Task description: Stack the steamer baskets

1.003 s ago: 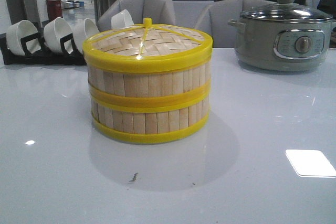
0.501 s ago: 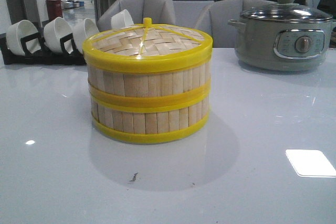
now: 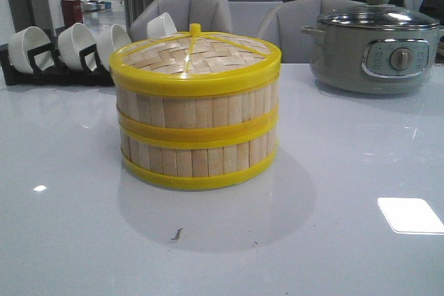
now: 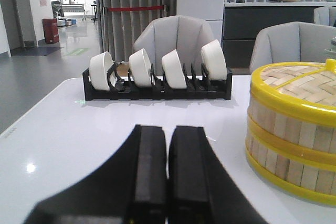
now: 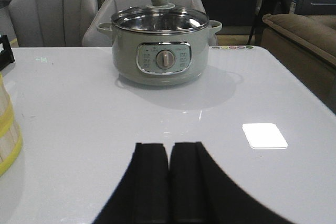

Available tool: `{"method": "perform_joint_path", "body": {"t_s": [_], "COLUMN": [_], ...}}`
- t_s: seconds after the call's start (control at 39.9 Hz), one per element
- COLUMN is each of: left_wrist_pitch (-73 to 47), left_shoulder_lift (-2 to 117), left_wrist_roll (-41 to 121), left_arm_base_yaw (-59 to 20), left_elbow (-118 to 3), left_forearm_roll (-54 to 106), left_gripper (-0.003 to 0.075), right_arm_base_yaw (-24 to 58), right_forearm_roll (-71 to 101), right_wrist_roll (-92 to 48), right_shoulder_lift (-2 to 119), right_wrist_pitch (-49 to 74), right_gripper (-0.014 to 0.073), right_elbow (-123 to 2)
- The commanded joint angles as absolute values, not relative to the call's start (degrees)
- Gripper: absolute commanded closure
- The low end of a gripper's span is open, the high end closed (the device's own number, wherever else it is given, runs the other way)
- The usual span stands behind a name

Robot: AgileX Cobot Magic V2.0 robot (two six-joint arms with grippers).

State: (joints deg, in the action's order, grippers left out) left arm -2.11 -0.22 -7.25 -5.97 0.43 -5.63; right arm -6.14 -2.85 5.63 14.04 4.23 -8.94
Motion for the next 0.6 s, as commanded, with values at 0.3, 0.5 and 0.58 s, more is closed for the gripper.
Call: {"method": "perform_joint_path", "body": {"t_s": [0.3, 0.5, 0.58], "left_wrist_pitch": [3.0, 3.0, 3.0], "left_shoulder_lift": [-1.1, -1.1, -1.1], "left_wrist_roll": [-7.2, -7.2, -7.2], "left_arm_base_yaw": [-6.3, -6.3, -6.3], "left_elbow": [0.4, 0.4, 0.4], "left_forearm_roll": [-5.6, -5.6, -5.6], "left_gripper": [0.0637, 0.0637, 0.0637], "right_arm_base_yaw": [-6.4, -6.5, -6.5], "right_forearm_roll": [-3.7, -3.7, -3.7], "right_wrist_roll": [5.1, 4.7, 4.8], "right_shoulder_lift": [14.6, 10.1, 7.3], "right_wrist_pitch": [-0.8, -1.2, -1.2], "right_gripper": [0.0539, 0.0539, 0.056], "right_elbow": [-10.5, -10.1, -8.8]}}
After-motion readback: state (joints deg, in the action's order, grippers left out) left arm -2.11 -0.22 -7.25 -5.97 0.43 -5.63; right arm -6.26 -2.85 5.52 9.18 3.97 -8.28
